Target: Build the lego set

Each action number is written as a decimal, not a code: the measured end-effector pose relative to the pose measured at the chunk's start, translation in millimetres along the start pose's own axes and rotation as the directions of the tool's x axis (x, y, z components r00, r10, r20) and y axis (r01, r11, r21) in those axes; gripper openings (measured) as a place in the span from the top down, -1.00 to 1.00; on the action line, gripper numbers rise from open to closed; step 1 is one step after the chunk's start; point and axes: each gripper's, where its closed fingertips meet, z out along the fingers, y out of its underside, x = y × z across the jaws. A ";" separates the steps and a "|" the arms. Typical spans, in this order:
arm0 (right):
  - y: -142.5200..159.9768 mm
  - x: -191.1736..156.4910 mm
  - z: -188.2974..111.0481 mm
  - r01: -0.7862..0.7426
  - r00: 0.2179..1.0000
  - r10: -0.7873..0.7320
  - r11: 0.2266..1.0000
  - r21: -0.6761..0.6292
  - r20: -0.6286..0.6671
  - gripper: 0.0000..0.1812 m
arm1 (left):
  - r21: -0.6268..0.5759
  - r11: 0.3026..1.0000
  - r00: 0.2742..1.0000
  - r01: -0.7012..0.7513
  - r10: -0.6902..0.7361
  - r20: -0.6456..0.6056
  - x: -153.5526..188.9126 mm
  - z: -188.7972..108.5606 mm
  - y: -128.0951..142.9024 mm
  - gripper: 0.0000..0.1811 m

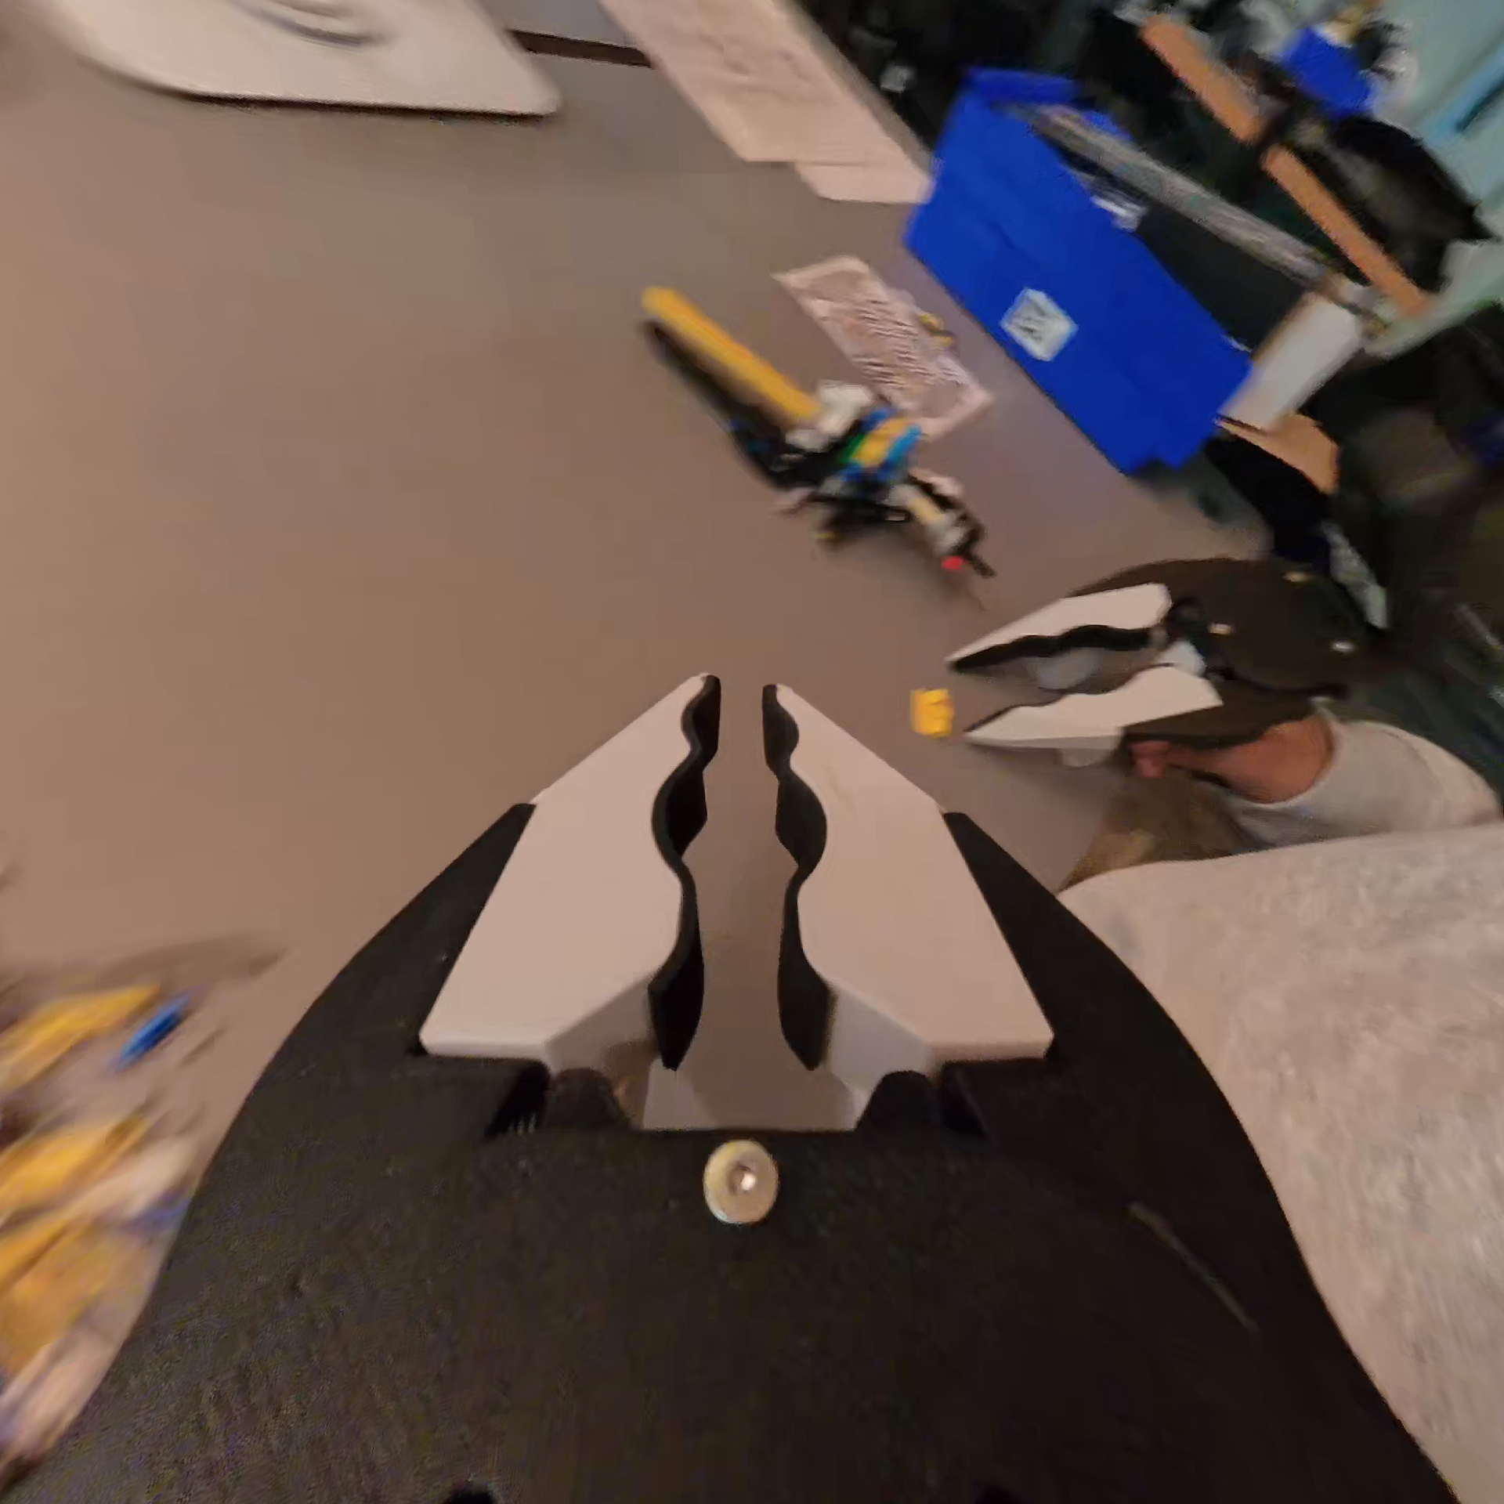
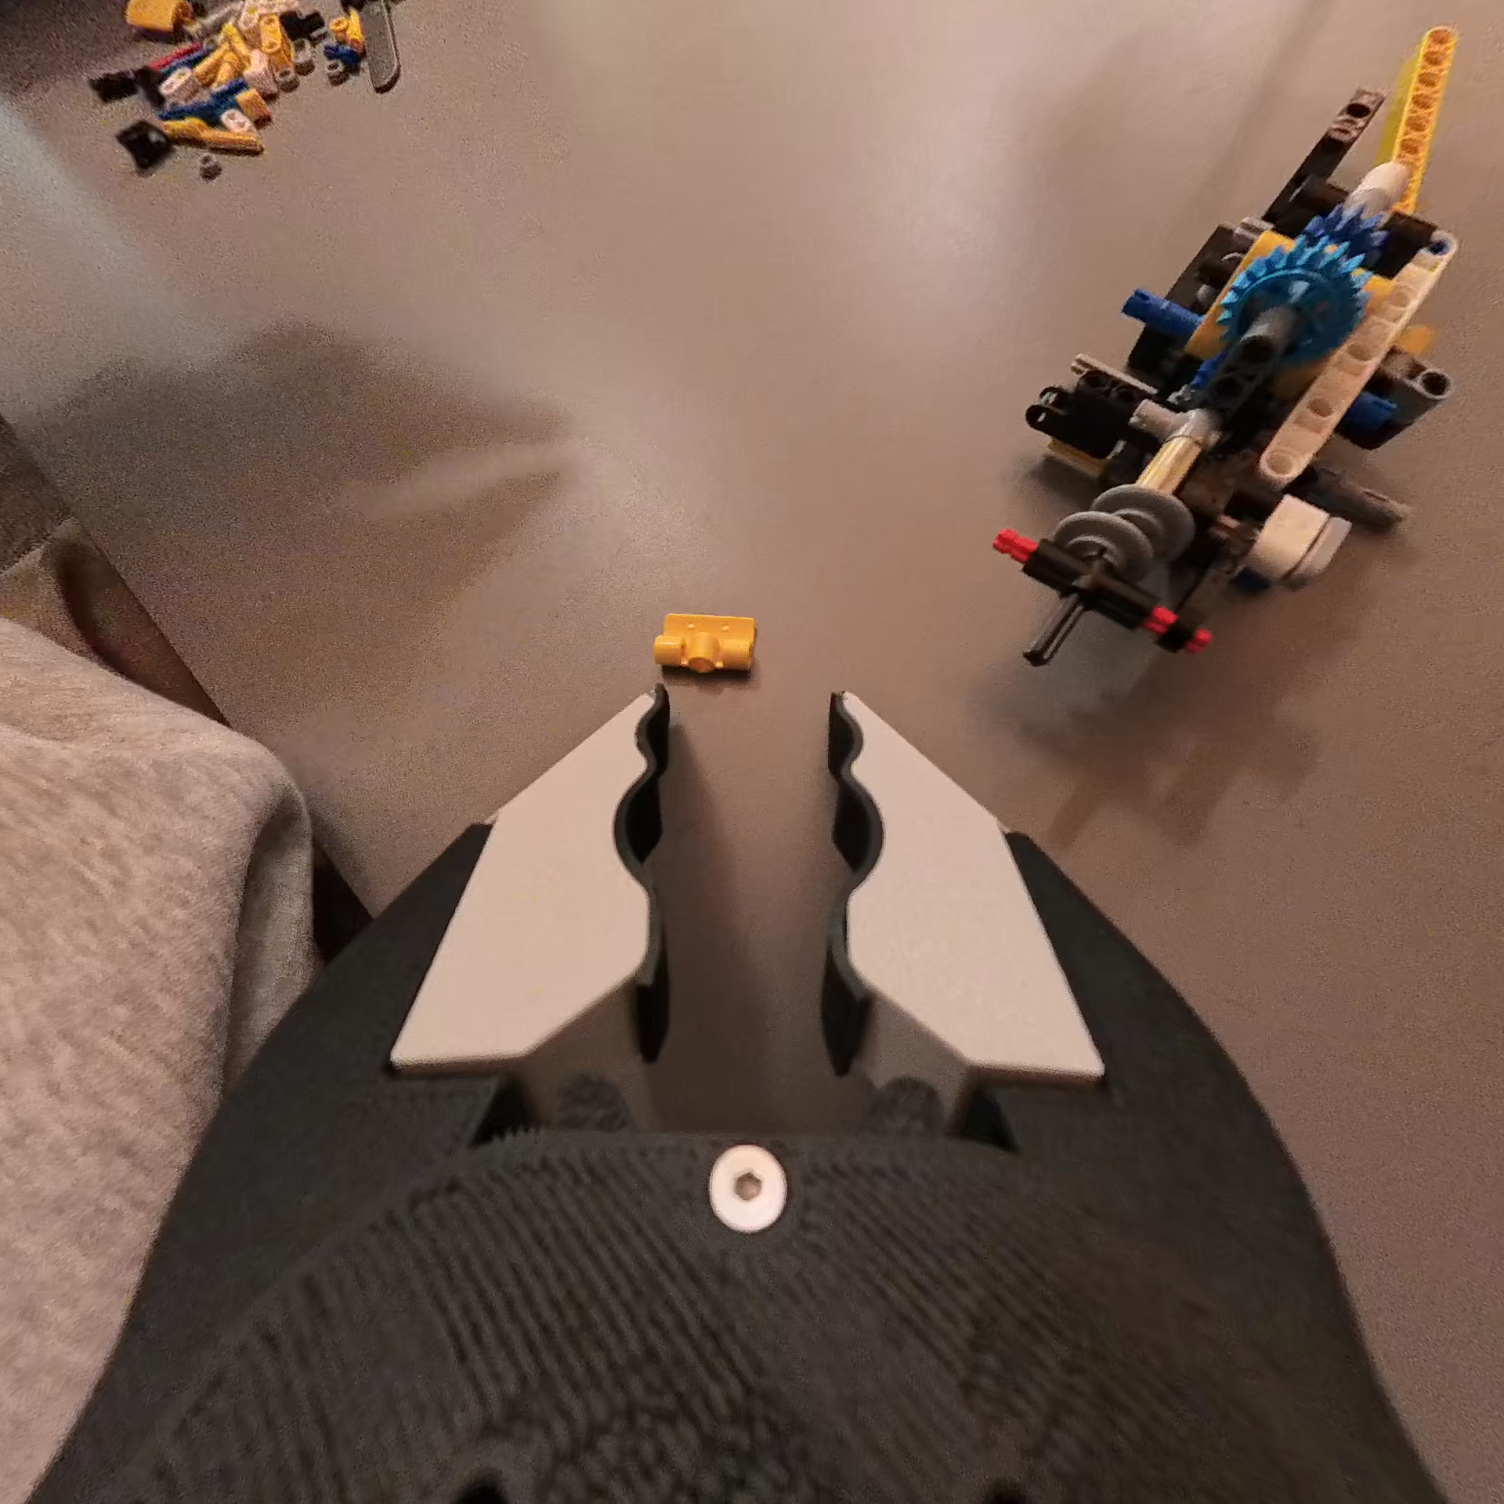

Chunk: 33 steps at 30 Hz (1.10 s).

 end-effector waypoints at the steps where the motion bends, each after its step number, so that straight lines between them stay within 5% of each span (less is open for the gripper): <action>1: 0.0 -0.4 0.0 0.001 1.000 -0.001 1.000 0.000 0.003 0.57 | 0.001 1.000 0.996 0.022 -0.022 0.088 -24.1 -25.6 1.4 0.91; 4: 0.0 -1.6 -0.3 0.000 1.000 0.000 1.000 0.001 0.014 0.57 | -0.092 0.995 0.939 0.040 -0.006 0.344 -90.9 -97.0 27.6 0.95; 7: 0.1 -1.8 -0.2 -0.005 1.000 0.005 1.000 0.000 0.020 0.57 | -0.239 0.970 0.915 0.035 0.065 0.399 -121.1 -134.7 65.0 0.93; 12: -0.2 -0.9 -0.4 -0.019 1.000 0.019 1.000 0.001 0.024 0.57 | -0.360 0.924 0.907 -0.127 0.255 0.334 -127.8 -129.2 99.9 0.88; 21: 0.2 -0.9 -0.1 -0.006 1.000 0.006 1.000 0.000 0.014 0.57 | -0.410 0.901 0.903 -0.144 0.289 0.319 -138.5 -108.5 116.0 0.83; 28: 0.2 -0.8 -0.1 -0.006 1.000 0.006 1.000 0.000 0.013 0.57 | -0.302 0.952 0.945 -0.056 0.147 0.291 -130.6 -111.6 108.3 0.94; 33: 0.2 -0.8 0.0 -0.006 1.000 0.006 1.000 0.000 0.013 0.58 | 0.061 0.973 0.974 0.222 -0.225 0.033 -95.3 -112.8 58.3 0.95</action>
